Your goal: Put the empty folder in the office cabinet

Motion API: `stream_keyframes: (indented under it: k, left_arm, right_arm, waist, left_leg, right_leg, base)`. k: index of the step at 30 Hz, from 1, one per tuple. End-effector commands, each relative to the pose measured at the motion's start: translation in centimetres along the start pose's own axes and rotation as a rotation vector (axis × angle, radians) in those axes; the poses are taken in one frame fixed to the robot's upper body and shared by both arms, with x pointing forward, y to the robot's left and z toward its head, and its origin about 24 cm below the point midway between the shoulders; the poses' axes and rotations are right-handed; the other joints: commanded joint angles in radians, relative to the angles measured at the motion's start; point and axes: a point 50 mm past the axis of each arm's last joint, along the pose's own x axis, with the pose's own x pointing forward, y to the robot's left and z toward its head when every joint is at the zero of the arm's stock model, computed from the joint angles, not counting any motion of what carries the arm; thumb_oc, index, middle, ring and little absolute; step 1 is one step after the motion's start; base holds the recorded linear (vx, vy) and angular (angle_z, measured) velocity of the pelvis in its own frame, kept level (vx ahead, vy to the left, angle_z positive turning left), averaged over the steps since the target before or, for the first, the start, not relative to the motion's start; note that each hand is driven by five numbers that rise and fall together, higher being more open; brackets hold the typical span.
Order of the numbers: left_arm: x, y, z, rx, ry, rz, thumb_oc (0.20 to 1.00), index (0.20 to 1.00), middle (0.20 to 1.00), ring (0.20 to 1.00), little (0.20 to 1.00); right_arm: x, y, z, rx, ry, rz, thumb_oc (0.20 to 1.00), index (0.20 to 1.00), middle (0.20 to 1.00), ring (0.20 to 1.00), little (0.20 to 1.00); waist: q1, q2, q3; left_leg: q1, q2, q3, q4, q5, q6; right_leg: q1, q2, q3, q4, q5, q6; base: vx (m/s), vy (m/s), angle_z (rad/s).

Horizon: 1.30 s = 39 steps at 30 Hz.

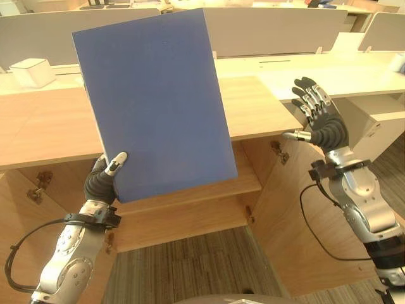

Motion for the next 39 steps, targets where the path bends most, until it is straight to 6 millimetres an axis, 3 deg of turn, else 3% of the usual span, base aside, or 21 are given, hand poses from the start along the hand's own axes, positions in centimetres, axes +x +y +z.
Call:
stream_keyframes:
  k: [1, 7, 10, 16, 29, 30, 34, 39]
  left_arm:
    - [2.1, -1.3, 3.7, 0.103, -0.128, -0.173, 0.2, 0.2, 0.2, 0.2, 0.2]
    - [2.3, -1.6, 4.4, 0.202, -0.062, -0.274, 0.2, 0.2, 0.2, 0.2, 0.2]
    - [2.5, -2.1, 4.5, 0.215, -0.047, -0.315, 0.2, 0.2, 0.2, 0.2, 0.2]
    - [3.0, -2.9, 4.9, 0.249, -0.018, -0.4, 0.2, 0.2, 0.2, 0.2, 0.2]
    - [3.6, -4.2, 5.0, 0.251, -0.015, -0.485, 0.2, 0.2, 0.2, 0.2, 0.2]
    - [3.7, -4.1, 4.8, 0.241, -0.013, -0.478, 0.2, 0.2, 0.2, 0.2, 0.2]
    - [3.6, -3.8, 4.7, 0.269, 0.008, -0.466, 0.2, 0.2, 0.2, 0.2, 0.2]
    - [3.3, -3.1, 4.6, 0.285, 0.024, -0.429, 0.2, 0.2, 0.2, 0.2, 0.2]
  right_arm:
    - [1.5, -0.7, 2.1, 0.049, -0.101, 0.048, 1.0, 1.0, 1.0, 1.0, 1.0]
    - [1.1, 1.3, 1.0, 0.18, 0.127, 0.367, 1.0, 1.0, 1.0, 1.0, 1.0]
    - [0.9, 2.0, 0.0, 0.244, 0.229, 0.435, 1.0, 1.0, 1.0, 1.0, 1.0]
    - [1.1, 3.0, 0.0, 0.29, 0.329, 0.555, 1.0, 1.0, 1.0, 1.0, 1.0]
    - [2.7, 4.1, 0.1, 0.356, 0.299, 0.563, 1.0, 1.0, 1.0, 1.0, 1.0]
    - [3.8, 4.4, 0.3, 0.362, 0.229, 0.522, 1.0, 1.0, 1.0, 1.0, 1.0]
    - [4.6, 4.9, 0.5, 0.373, 0.197, 0.508, 1.0, 1.0, 1.0, 1.0, 1.0]
    - [5.6, 3.8, 0.6, 0.366, 0.166, 0.442, 1.0, 1.0, 1.0, 1.0, 1.0]
  waist:
    - [0.016, -0.024, -0.017]
    - [0.026, -0.044, -0.022]
    - [0.031, -0.049, -0.023]
    - [0.035, -0.051, -0.026]
    - [0.038, -0.045, -0.028]
    - [0.038, -0.042, -0.029]
    - [0.039, -0.039, -0.029]
    - [0.041, -0.037, -0.029]
  left_leg:
    - [0.004, 0.013, -0.051, 0.001, -0.07, 0.001]
    - [-0.002, 0.019, -0.048, 0.001, -0.059, -0.014]
    - [-0.004, 0.021, -0.048, 0.001, -0.054, -0.018]
    - [-0.012, 0.023, -0.049, 0.001, -0.047, -0.026]
    - [-0.017, 0.024, -0.051, 0.001, -0.045, -0.027]
    - [-0.017, 0.023, -0.049, 0.001, -0.047, -0.025]
    - [-0.018, 0.023, -0.049, 0.001, -0.048, -0.024]
    - [-0.019, 0.025, -0.047, 0.001, -0.048, -0.025]
  right_leg:
    - [0.002, -0.068, 0.005, 0.011, 0.014, 0.062]
    - [0.0, -0.067, -0.002, 0.01, 0.018, 0.065]
    - [-0.002, -0.068, -0.006, 0.009, 0.021, 0.067]
    - [-0.005, -0.068, -0.013, 0.009, 0.022, 0.071]
    - [-0.002, -0.069, -0.021, 0.01, 0.021, 0.071]
    - [-0.003, -0.07, -0.019, 0.01, 0.021, 0.07]
    - [-0.003, -0.071, -0.018, 0.009, 0.021, 0.069]
    - [-0.005, -0.07, -0.016, 0.007, 0.022, 0.069]
  base:
    - [0.0, 0.0, 0.0]
    - [0.0, 0.0, 0.0]
    - [0.0, 0.0, 0.0]
    - [0.0, 0.0, 0.0]
    - [0.0, 0.0, 0.0]
    - [0.0, 0.0, 0.0]
    - [0.0, 0.0, 0.0]
    - [0.0, -0.001, 0.01]
